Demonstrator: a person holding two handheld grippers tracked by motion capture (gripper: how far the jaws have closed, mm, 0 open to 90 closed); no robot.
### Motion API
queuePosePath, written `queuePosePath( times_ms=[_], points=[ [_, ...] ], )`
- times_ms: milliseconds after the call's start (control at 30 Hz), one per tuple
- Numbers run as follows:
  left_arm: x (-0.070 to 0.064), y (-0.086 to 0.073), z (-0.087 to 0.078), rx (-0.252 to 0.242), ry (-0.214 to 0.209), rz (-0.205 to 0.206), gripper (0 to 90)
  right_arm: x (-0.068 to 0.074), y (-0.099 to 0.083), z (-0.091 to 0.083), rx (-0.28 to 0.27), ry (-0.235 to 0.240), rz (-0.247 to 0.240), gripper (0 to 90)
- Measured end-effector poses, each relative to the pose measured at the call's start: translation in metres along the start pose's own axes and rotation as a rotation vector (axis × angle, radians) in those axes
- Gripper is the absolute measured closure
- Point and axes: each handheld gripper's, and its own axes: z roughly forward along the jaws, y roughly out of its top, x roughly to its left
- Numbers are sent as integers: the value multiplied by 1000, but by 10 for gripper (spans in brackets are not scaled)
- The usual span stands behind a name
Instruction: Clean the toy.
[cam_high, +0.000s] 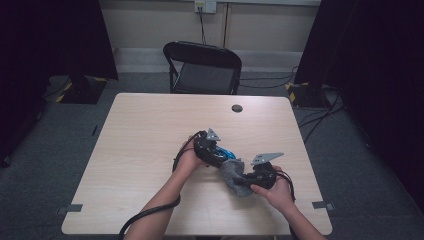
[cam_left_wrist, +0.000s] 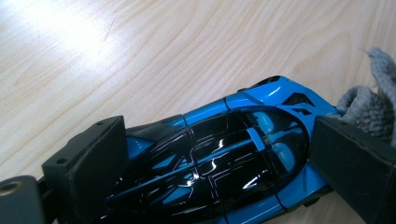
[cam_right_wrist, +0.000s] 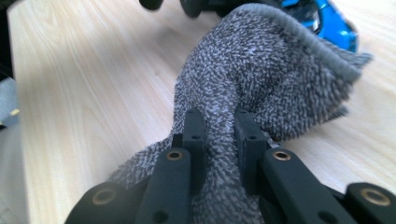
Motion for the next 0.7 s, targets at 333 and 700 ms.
queuePosePath(
  times_ms=[333,700],
  points=[
    [1,0,-1,5,0,1,46,-29,0,-32,-65,-123,42,783],
    [1,-1,-1,-1,-1,3,46,-54,-2,-37,-98,-297,95,783]
  ],
)
